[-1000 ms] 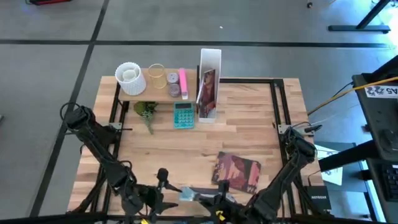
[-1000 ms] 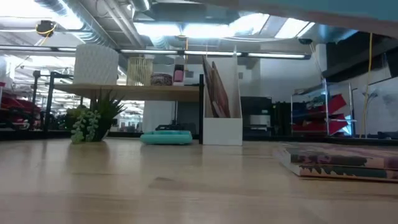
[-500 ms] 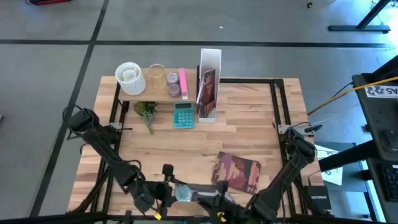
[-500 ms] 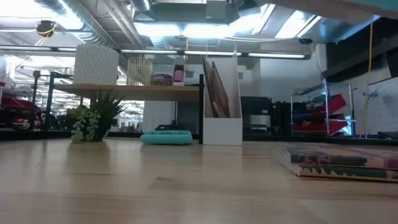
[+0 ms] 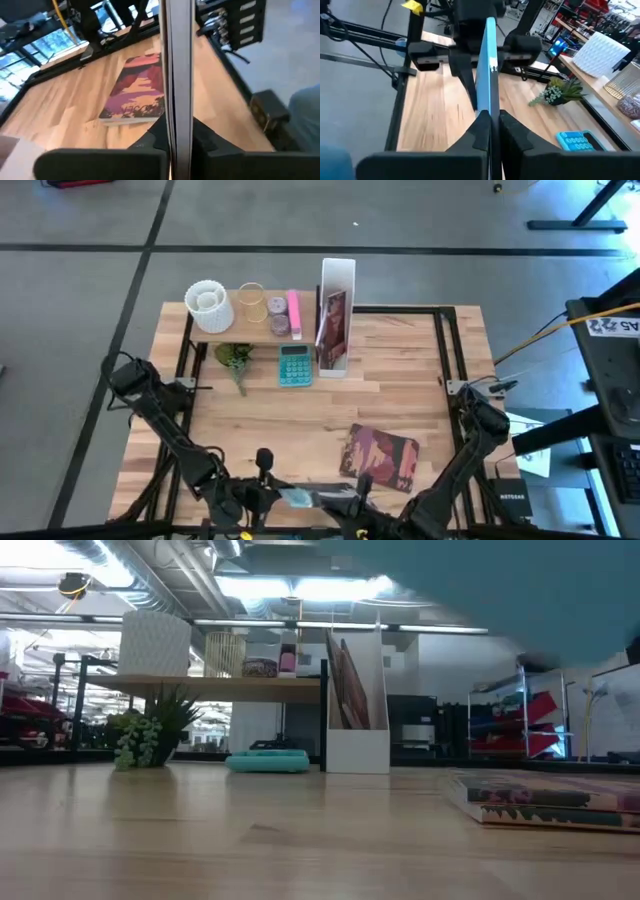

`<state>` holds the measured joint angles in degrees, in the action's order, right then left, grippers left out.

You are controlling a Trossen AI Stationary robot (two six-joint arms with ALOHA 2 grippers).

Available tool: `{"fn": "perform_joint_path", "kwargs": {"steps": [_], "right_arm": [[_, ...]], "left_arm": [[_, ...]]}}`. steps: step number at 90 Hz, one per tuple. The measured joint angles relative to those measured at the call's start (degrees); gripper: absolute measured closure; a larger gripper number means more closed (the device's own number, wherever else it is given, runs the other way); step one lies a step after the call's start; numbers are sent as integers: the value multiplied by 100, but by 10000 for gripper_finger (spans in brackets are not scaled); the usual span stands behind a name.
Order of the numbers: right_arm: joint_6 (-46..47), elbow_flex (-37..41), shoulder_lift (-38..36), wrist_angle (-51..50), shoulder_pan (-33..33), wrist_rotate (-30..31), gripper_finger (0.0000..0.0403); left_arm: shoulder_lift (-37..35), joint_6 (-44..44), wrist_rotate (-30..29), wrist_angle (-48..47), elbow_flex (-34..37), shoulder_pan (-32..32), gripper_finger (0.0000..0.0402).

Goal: Stock shelves
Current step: Put the light blue book into the white bookshelf

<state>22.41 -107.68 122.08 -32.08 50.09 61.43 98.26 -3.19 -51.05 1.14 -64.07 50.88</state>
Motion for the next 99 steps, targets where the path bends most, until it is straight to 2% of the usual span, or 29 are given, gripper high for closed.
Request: {"fn": "perform_joint_path", "kwargs": {"steps": [15,28,40,49,70,83,99], "right_arm": [[533,435,12,-79,-107,-122,380],[994,660,29,-128,-377,-700,329],[951,774,28,-143,-654,-1062,272],[642,736,20,-107,-773,-1405,251],[246,396,13,-278,-820,-2154,263],[439,341,13,-602,-825,-2189,281],[483,341,13,-665,-823,-1879,320]], "left_arm": [[-143,-752,-182,-767,-23,109,399],[-347,-1141,-191,-1055,-57,141,400],[-425,-1097,-148,-1162,-52,138,400],[-440,-1117,-146,-1252,-55,130,400],[-440,-2116,161,-2250,-52,-9,401],[-440,-2342,316,-2457,-55,-78,401],[-440,-2342,330,-2469,-55,-99,401]]}}
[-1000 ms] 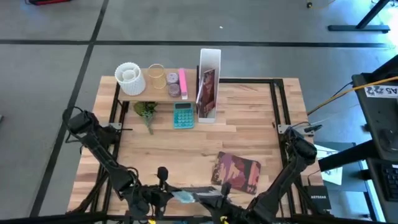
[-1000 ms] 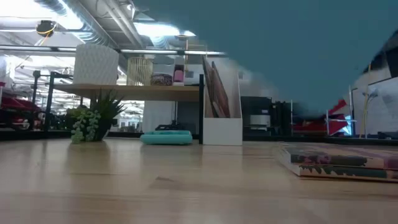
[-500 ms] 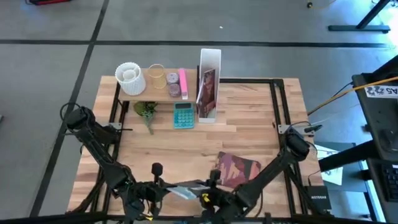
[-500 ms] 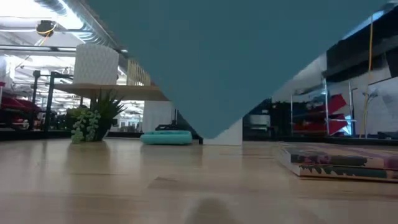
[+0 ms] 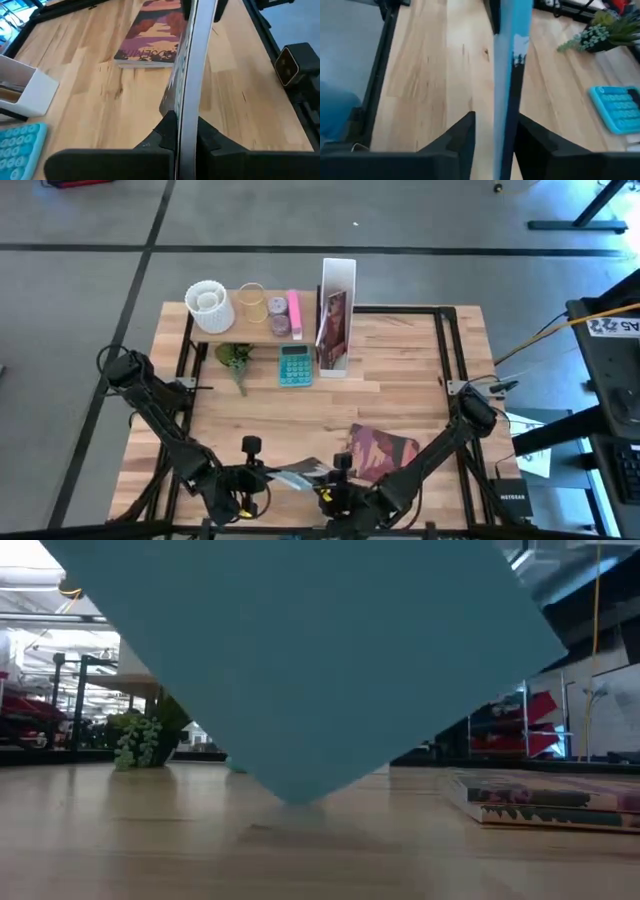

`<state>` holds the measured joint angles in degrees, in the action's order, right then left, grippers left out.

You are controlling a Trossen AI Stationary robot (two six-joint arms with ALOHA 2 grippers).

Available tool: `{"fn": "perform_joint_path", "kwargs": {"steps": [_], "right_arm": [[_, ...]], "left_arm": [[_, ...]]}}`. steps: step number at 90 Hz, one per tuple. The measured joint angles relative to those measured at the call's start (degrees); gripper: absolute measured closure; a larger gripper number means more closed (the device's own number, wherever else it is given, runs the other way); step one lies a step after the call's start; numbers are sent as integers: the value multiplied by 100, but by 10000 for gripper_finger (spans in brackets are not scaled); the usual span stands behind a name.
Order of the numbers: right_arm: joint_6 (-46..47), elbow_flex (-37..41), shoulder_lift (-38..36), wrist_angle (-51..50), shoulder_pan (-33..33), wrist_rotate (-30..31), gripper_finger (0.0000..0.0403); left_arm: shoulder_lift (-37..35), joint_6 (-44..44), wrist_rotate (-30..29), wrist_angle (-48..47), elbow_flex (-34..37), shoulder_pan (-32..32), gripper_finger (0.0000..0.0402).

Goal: Stock shelves
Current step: Put the light blue book into the white bookshelf

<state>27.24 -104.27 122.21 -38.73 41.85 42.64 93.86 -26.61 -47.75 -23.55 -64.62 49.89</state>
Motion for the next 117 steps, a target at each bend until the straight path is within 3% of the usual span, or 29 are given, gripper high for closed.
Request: {"fn": "perform_joint_path", "kwargs": {"steps": [14,38,52,62,73,85,96,117], "right_arm": [[140,3,0,-48,3,217,391],[1578,76,0,-1009,40,325,399],[1459,98,0,-674,24,639,401],[1336,101,-38,-435,-105,1435,401],[1325,105,-251,-552,-288,2780,402],[1316,101,-691,-713,-589,3883,402],[1301,101,-1064,-836,-979,4279,402],[1151,98,-1678,-800,-1712,4426,401]], "left_arm": [[2,-1,13,-4,0,2,401],[14,222,815,-50,-241,225,348],[-24,12,1041,-819,-603,505,319],[-22,-449,567,-1535,-730,705,314],[-24,-1024,-135,-1944,-737,901,313],[-22,-1448,-464,-2226,-732,1074,312],[-22,-1536,-534,-2254,-732,1163,312],[-15,-1521,-717,-2262,-732,1174,312]]}}
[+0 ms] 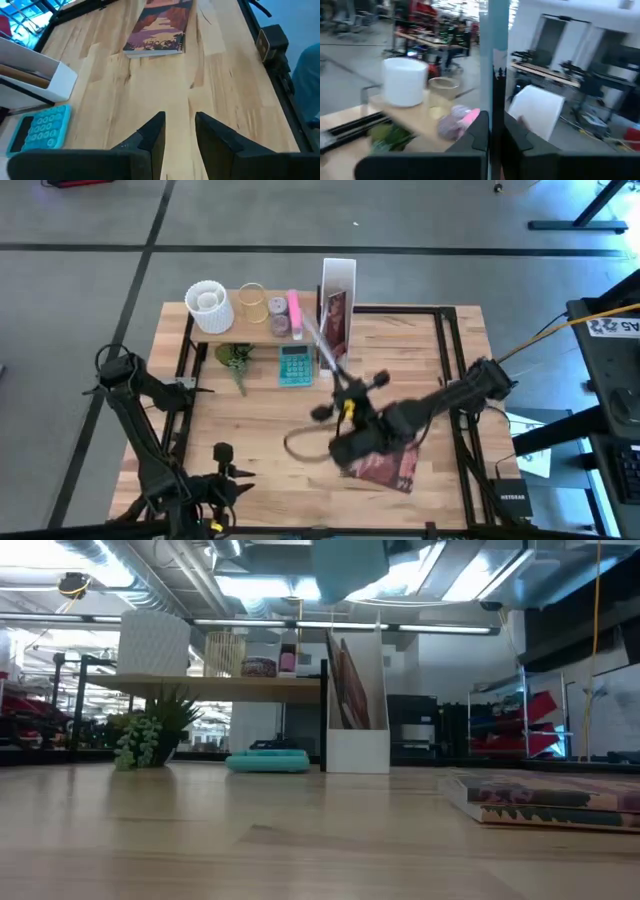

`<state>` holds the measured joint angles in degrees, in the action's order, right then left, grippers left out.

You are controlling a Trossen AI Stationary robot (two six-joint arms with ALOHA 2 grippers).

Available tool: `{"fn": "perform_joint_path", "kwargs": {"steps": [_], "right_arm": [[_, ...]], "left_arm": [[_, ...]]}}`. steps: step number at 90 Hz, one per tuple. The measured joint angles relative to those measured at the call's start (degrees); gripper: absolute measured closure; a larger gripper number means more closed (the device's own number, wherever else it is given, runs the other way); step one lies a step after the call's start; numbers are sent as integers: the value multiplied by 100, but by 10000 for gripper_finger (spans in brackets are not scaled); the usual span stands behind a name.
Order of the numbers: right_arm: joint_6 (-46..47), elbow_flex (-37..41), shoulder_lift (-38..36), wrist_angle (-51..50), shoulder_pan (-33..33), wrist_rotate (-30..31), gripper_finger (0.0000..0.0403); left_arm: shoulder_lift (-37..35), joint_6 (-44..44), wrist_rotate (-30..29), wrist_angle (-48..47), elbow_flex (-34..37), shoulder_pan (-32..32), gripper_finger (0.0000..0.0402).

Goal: Stock shelves
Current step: Put the light blue book into the white bookshelf

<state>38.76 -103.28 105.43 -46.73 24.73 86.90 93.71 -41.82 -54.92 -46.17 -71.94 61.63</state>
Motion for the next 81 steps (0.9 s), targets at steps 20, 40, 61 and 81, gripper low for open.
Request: {"fn": "perform_joint_path", "kwargs": {"steps": [20,40,61,81], "right_arm": [[-1504,0,-389,540,-360,-926,401],[-4642,1,-407,3651,-457,-1642,401],[-4777,-11,-506,4244,-1140,-590,402],[-2343,-4,-486,2483,-1862,-603,402]], "left_arm": [[0,2,-120,2,7,-2,312],[2,21,-257,3,7,-22,312],[2,-136,-271,11,9,-13,312],[2,-165,-273,20,11,-11,311]]}}
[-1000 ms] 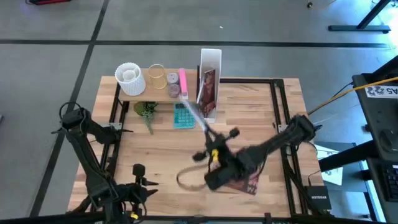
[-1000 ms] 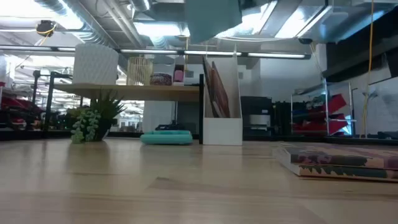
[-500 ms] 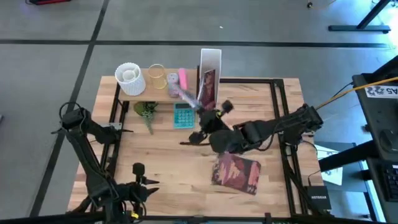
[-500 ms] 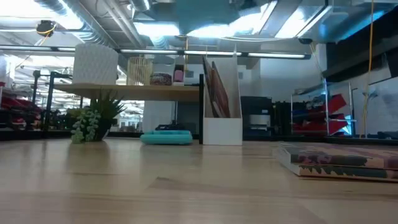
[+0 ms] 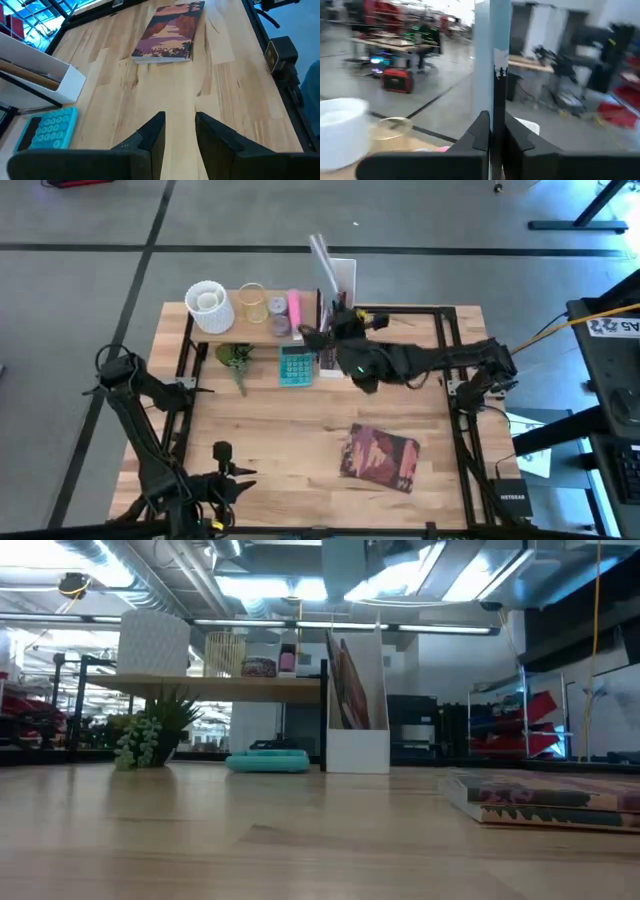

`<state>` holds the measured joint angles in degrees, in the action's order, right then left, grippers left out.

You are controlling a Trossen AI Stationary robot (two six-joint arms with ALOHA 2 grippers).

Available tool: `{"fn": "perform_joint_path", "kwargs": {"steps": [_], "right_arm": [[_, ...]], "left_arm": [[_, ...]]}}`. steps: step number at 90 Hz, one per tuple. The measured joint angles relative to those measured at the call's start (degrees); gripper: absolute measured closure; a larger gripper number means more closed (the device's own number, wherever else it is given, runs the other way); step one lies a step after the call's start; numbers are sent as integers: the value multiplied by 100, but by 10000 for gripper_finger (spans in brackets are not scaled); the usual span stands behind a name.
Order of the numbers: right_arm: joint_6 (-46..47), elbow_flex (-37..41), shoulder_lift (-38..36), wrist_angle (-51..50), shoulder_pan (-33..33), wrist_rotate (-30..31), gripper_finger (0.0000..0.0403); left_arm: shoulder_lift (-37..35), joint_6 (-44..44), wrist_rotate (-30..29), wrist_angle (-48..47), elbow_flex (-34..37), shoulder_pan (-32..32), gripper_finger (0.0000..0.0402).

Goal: Stock shelves
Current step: Put the light blue book into the white bookshelf

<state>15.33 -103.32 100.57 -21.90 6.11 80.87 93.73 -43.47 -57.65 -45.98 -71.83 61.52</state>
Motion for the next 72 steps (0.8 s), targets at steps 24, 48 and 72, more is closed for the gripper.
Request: {"fn": "perform_joint_path", "kwargs": {"steps": [24,48,72], "right_arm": [[1786,-5,223,-1259,-284,448,402],[1653,4,453,-1272,-114,642,402],[443,-64,302,-848,89,590,402]], "left_arm": [[0,35,-13,13,16,-11,311],[2,39,-17,15,22,-11,311],[2,36,-66,11,22,-51,311]]}}
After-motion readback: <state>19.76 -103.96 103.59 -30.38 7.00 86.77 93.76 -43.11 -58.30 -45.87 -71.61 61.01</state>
